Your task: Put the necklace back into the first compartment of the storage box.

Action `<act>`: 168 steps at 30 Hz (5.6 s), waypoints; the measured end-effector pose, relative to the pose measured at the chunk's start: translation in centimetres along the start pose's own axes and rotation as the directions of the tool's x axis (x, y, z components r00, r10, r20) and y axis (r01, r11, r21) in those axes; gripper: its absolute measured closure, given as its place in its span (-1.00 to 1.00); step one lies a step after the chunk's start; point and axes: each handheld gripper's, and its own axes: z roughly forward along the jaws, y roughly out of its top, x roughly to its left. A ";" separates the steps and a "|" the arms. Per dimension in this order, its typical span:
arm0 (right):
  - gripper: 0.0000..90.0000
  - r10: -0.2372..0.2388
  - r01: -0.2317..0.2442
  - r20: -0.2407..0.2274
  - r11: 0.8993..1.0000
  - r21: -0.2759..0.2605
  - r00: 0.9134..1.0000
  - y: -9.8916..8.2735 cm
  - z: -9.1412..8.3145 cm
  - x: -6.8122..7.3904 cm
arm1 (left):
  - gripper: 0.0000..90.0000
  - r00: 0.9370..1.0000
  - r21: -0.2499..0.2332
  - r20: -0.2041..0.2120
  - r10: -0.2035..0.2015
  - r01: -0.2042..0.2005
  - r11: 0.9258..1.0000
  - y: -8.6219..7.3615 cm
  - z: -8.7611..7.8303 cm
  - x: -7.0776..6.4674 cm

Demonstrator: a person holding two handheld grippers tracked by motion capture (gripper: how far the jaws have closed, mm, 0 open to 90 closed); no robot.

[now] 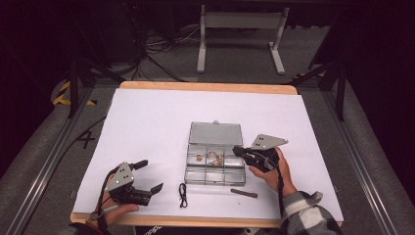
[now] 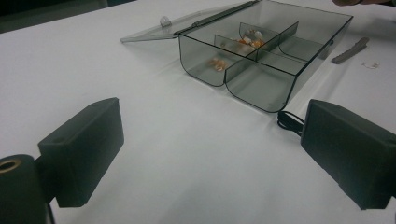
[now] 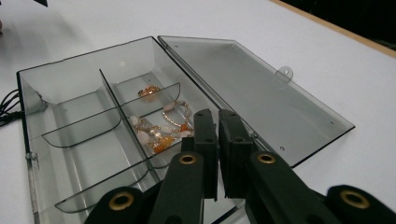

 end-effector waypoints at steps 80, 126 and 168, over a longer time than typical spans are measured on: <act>0.94 -0.046 0.046 -0.072 0.999 -0.011 0.996 -2.3 -6.8 5.4 | -0.85 1.000 0.021 0.000 0.030 -0.030 0.999 0.1 0.2 -0.1; 0.93 -0.066 0.098 -0.201 0.983 0.153 0.977 -6.7 -4.0 8.6 | -0.85 1.000 0.028 0.004 0.029 -0.029 0.999 0.2 0.2 -0.1; 0.94 -0.091 0.090 -0.068 0.996 -0.019 0.994 -0.6 -4.3 3.7 | -0.84 1.000 0.021 -0.005 0.007 -0.007 1.000 0.1 0.2 -0.1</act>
